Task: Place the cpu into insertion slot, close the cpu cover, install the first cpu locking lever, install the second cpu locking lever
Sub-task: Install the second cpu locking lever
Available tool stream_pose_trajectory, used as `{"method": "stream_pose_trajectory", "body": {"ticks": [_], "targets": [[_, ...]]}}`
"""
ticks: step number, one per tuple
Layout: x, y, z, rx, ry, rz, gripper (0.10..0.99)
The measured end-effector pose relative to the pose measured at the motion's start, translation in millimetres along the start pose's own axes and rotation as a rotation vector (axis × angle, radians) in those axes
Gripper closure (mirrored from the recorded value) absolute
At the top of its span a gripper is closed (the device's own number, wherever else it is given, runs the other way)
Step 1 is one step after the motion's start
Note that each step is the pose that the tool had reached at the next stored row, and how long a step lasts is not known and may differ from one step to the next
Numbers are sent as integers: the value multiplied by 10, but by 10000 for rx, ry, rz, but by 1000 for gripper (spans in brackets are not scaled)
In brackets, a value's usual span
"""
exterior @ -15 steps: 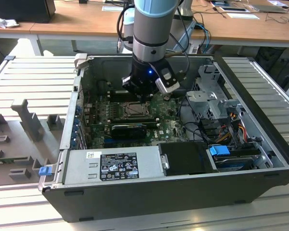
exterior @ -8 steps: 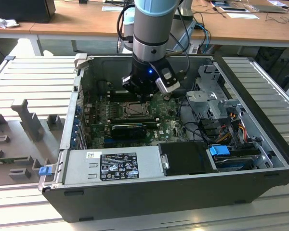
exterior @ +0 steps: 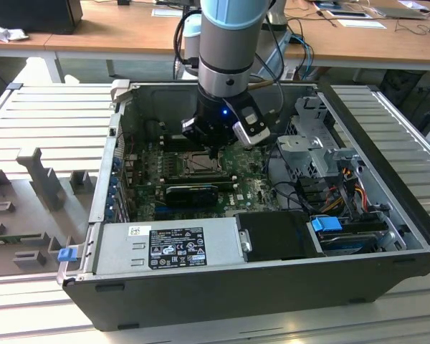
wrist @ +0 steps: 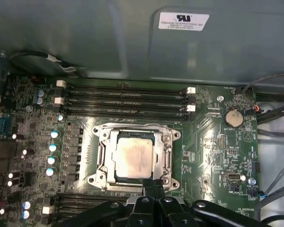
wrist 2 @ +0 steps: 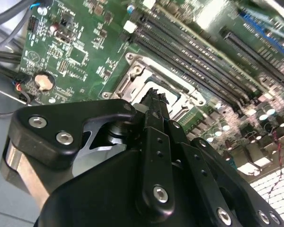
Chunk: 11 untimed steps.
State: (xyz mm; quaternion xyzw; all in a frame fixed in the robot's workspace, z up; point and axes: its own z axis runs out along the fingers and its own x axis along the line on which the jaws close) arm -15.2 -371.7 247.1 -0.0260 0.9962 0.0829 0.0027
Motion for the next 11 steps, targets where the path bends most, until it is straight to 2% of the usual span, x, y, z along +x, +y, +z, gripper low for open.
{"method": "stream_pose_trajectory", "body": {"ticks": [2,3,6,11], "targets": [[3,-48,1,-6,111,20,980],[5,-96,2,-13,146,26,980],[9,-168,6,-13,169,28,980],[10,-199,19,-12,172,28,980]]}}
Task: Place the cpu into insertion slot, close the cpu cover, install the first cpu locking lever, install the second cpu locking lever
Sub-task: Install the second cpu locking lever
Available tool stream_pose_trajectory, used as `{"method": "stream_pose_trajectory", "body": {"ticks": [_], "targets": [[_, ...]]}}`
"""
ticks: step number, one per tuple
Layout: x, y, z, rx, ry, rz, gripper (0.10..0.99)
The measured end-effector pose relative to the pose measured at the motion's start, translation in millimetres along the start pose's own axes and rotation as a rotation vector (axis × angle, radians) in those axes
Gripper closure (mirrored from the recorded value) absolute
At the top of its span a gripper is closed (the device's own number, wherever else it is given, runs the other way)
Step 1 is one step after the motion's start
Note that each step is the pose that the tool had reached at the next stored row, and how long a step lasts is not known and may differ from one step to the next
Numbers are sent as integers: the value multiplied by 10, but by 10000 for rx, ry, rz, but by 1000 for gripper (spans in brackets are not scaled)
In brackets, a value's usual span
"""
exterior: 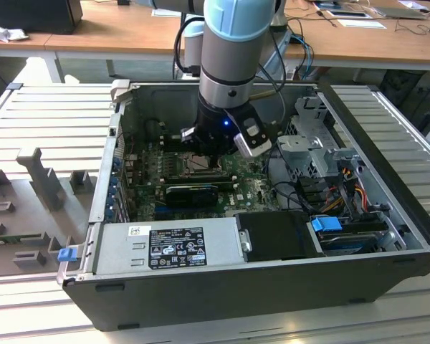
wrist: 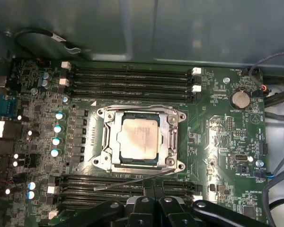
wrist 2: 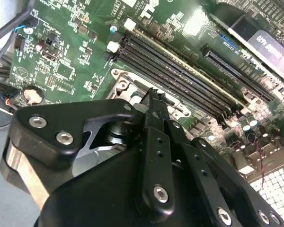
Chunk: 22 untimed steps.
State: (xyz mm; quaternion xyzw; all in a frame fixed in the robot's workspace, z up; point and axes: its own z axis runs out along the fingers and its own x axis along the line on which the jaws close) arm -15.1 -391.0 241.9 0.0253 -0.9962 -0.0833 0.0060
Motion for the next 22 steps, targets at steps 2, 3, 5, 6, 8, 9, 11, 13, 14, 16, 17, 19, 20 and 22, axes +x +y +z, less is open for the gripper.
{"method": "stream_pose_trajectory", "body": {"ticks": [2,3,5,6,8,9,11,13,14,16,17,19,20,22], "targets": [[2,-22,6,-1,0,1,980],[3,-33,10,0,0,1,980],[4,-62,15,-1,-1,0,980],[4,-69,16,-1,-1,2,980],[5,-87,17,-1,-1,1,980],[6,-97,17,-1,-1,1,980],[7,-120,17,-1,-1,2,980],[8,-132,22,-3,1,2,980],[24,-133,27,-4,4,4,980],[46,-133,32,-101,4,0,980],[51,-133,33,-217,6,-1,980],[86,-131,36,-390,9,-1,980],[116,-130,38,-412,9,-2,980],[195,-126,46,-440,9,0,980]]}}
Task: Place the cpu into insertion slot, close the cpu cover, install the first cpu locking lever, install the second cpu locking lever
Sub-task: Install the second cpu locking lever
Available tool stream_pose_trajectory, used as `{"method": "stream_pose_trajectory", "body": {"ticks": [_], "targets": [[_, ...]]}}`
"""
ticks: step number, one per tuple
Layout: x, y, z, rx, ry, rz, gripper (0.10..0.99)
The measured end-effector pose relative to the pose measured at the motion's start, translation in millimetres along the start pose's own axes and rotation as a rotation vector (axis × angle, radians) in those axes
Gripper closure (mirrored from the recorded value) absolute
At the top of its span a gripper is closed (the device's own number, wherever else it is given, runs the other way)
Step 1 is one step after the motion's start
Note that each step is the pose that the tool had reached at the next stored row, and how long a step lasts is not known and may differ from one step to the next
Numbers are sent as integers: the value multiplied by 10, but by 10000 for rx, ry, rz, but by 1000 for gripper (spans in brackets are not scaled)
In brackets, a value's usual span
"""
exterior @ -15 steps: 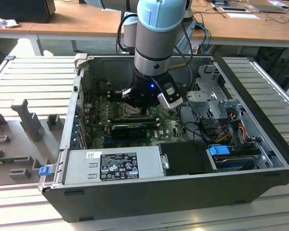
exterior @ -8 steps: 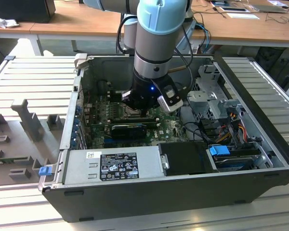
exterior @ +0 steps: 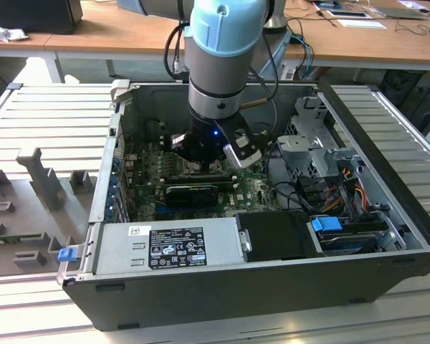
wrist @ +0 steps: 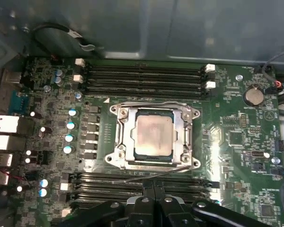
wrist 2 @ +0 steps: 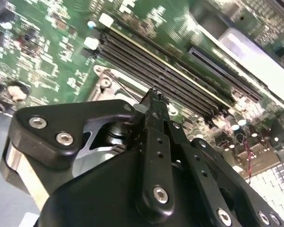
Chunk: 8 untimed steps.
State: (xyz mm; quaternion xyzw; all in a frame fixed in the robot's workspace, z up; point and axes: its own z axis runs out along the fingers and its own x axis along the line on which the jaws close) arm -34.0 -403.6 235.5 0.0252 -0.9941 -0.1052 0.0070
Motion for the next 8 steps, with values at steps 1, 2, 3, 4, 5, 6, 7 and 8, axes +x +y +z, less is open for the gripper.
{"method": "stream_pose_trajectory", "body": {"ticks": [1,2,3,4,5,6,7,8], "targets": [[25,1,2,-1,1,-3,980],[57,4,4,2,3,-9,980],[110,10,9,4,6,-16,980],[146,13,15,2,7,-24,980],[162,16,24,1,7,-32,980],[177,25,39,2,11,-44,980],[180,34,63,-5,11,-53,980],[184,38,87,-9,13,-60,980]]}}
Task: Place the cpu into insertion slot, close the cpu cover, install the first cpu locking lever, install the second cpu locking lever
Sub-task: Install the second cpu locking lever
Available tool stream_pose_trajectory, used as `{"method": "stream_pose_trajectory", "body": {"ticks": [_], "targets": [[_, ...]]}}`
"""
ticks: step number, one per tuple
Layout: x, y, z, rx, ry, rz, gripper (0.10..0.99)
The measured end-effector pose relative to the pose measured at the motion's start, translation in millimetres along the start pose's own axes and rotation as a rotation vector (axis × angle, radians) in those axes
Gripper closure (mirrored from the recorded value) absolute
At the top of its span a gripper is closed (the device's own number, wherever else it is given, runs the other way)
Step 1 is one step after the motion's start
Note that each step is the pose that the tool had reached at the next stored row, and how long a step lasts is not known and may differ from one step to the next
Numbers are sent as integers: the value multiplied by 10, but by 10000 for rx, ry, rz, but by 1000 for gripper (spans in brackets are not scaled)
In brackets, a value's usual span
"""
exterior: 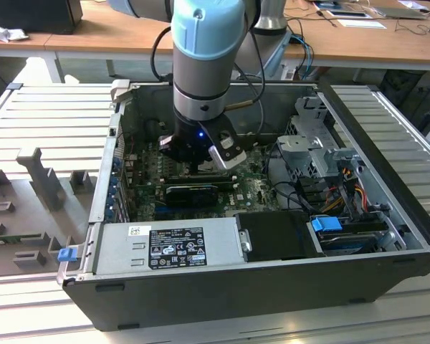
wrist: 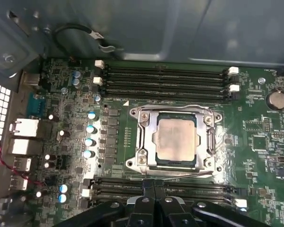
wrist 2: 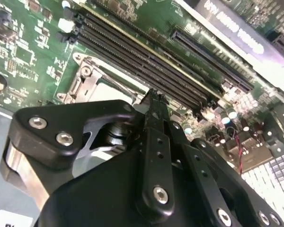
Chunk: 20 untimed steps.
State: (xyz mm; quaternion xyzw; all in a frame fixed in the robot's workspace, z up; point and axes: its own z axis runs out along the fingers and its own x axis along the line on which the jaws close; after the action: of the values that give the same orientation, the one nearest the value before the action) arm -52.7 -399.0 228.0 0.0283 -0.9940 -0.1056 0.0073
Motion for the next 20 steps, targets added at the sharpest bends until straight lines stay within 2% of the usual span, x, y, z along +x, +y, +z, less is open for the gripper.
{"method": "stream_pose_trajectory", "body": {"ticks": [4,5,7,9,12,14,17,20], "targets": [[36,1,46,-28,2,-13,980],[67,0,57,-66,3,-17,980],[78,-3,79,-107,-2,-19,980],[93,-11,123,-254,-13,-19,980],[113,-23,176,-331,-13,-23,980],[158,-22,188,-491,-23,-27,980],[175,-28,216,-621,-32,-28,980],[177,-36,249,-685,-36,-31,980]]}}
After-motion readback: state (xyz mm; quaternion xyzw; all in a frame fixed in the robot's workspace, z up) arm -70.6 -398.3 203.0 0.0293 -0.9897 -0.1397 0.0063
